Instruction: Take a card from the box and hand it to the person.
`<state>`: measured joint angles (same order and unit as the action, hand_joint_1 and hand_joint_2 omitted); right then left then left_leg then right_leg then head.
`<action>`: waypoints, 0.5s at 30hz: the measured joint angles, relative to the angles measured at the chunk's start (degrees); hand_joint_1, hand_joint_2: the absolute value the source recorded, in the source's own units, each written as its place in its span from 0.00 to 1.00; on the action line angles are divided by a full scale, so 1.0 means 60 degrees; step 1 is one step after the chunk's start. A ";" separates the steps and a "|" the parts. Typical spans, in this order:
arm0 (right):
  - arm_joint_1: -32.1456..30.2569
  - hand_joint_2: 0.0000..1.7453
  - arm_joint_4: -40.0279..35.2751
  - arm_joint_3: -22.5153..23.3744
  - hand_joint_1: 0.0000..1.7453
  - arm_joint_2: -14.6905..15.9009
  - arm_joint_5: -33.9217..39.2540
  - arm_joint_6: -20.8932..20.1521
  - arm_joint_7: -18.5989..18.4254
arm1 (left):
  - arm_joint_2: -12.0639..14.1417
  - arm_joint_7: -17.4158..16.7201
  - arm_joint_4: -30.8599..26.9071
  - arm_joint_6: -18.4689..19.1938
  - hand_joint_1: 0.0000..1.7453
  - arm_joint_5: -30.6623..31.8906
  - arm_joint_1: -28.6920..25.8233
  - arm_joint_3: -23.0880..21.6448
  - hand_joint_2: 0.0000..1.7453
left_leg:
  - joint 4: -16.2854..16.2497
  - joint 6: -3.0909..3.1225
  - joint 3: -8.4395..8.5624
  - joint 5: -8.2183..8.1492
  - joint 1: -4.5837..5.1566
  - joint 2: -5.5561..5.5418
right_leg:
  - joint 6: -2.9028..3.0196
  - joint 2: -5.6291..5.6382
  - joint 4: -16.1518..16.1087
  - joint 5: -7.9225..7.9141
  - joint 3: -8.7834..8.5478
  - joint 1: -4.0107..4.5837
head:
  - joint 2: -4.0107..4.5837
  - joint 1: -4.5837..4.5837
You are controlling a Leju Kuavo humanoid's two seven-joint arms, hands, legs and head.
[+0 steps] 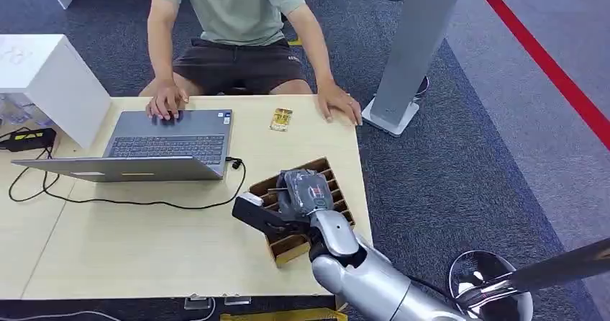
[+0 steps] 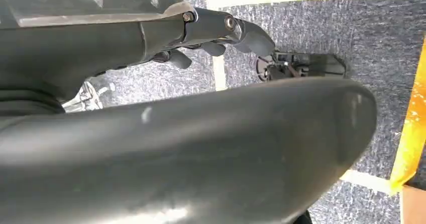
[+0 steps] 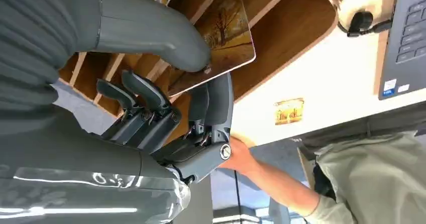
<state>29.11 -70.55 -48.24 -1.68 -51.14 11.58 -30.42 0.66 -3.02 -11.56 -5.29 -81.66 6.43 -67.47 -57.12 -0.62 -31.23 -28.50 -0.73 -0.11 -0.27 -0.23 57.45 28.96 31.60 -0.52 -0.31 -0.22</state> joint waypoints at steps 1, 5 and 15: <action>0.0081 1.00 -0.0091 0.0007 1.00 0.0011 -0.0076 0.0015 0.0007 | 0.0000 0.0000 0.0000 0.0014 0.00 -0.0033 -0.0002 0.0000 0.00 | 0.0000 0.0000 -0.0002 0.0001 0.0000 0.0000 | 0.0002 0.0000 0.0001 -0.0002 0.0002 0.0000 | 0.0000 -0.0004; 0.0833 1.00 -0.0697 0.0051 1.00 0.0044 -0.0033 0.0014 0.0150 | 0.0000 0.0007 0.0000 0.0058 0.00 -0.0084 -0.0006 0.0000 0.00 | -0.0002 -0.0001 0.0002 0.0003 0.0000 0.0004 | 0.0009 0.0006 0.0001 -0.0009 0.0006 0.0000 | 0.0000 0.0007; 0.2906 1.00 -0.1399 0.0251 1.00 0.0106 0.0936 0.0270 0.0029 | 0.0000 0.0040 0.0000 0.0157 0.00 0.0131 0.0041 -0.0033 0.00 | -0.0002 -0.0002 -0.0004 0.0005 0.0000 0.0003 | 0.0009 0.0002 0.0001 -0.0010 0.0005 0.0000 | 0.0000 0.0000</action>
<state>46.54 -78.94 -46.73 -1.05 -45.53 13.20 -30.25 0.66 -2.78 -11.56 -4.35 -80.87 6.67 -67.67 -57.13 -0.63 -31.26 -28.47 -0.73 -0.09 -0.22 -0.22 57.46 28.90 31.63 -0.52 -0.31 -0.22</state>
